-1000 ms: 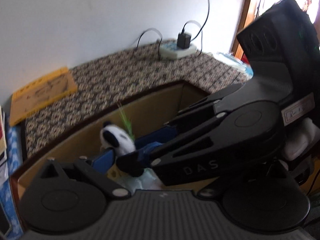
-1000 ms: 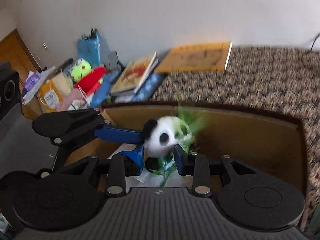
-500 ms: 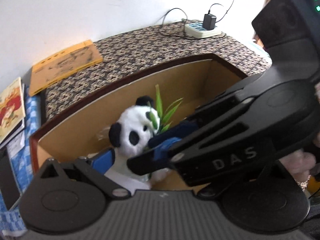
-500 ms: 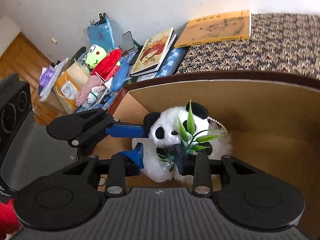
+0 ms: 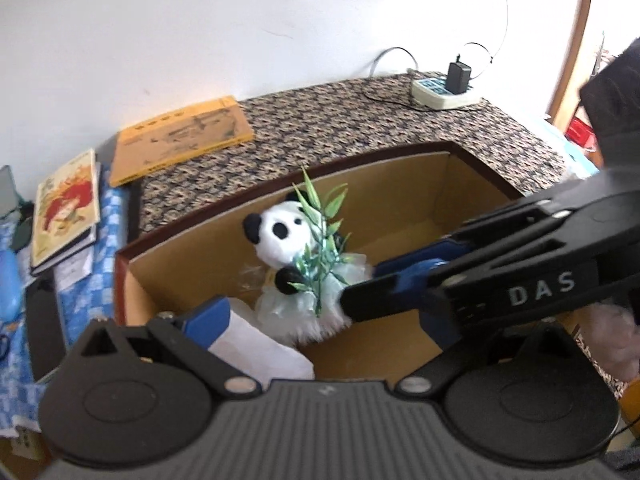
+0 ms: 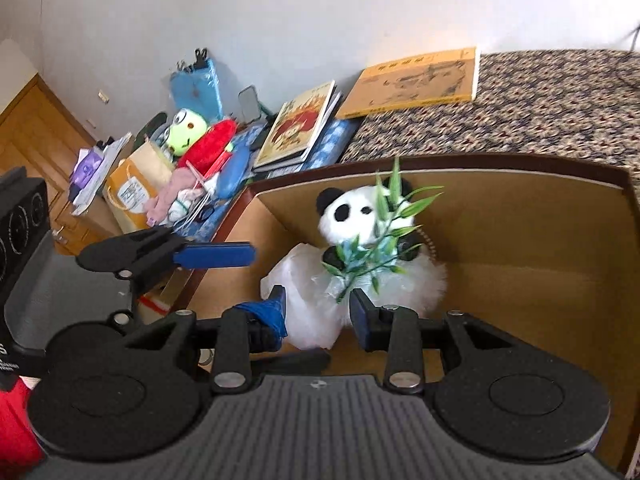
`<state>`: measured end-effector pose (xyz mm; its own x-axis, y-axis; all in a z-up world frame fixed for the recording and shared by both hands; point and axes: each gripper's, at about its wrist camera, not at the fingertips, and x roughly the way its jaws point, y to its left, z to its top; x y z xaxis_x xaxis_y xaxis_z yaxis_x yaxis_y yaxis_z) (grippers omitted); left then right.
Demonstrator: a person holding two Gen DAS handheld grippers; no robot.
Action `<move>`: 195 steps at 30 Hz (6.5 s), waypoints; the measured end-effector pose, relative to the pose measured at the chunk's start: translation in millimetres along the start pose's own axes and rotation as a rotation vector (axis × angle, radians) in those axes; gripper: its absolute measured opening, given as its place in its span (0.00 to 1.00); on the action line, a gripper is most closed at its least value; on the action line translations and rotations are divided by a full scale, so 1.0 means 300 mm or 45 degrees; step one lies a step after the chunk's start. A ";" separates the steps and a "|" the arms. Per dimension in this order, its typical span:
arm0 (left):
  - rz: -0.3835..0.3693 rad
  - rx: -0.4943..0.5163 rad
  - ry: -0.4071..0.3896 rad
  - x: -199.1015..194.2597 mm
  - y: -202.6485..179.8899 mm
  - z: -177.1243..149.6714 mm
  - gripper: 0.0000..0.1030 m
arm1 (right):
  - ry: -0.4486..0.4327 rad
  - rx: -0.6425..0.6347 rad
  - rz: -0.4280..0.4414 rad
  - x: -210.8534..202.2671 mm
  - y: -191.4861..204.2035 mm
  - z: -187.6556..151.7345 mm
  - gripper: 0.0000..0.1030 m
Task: Organize soft objects
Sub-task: 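Lower the panda plush into the box and open the right gripper, then move the right gripper back to the pile toward the green knitted cloth, then grasp the green knitted cloth with the right gripper, then carry the green knitted cloth into the box and open the right gripper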
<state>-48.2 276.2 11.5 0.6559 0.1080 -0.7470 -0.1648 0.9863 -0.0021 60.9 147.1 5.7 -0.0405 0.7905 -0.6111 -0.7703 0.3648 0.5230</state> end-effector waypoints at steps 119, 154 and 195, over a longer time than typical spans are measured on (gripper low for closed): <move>-0.762 0.123 0.184 0.159 -1.208 -0.049 0.33 | -0.189 0.603 -0.277 -0.906 -0.590 -0.666 0.09; -0.278 -0.199 -0.211 -0.282 -0.202 -0.091 0.33 | -0.228 -0.004 0.085 -0.289 0.070 -0.127 0.08; 0.112 -0.209 0.030 -0.151 -0.041 -0.165 0.70 | -0.057 0.174 0.006 0.010 0.126 -0.162 0.14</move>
<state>-112.3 252.9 12.6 0.6165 0.1878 -0.7647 -0.3398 0.9395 -0.0432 0.6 139.3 -5.2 -0.0136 0.8124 -0.5830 -0.6763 0.4220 0.6038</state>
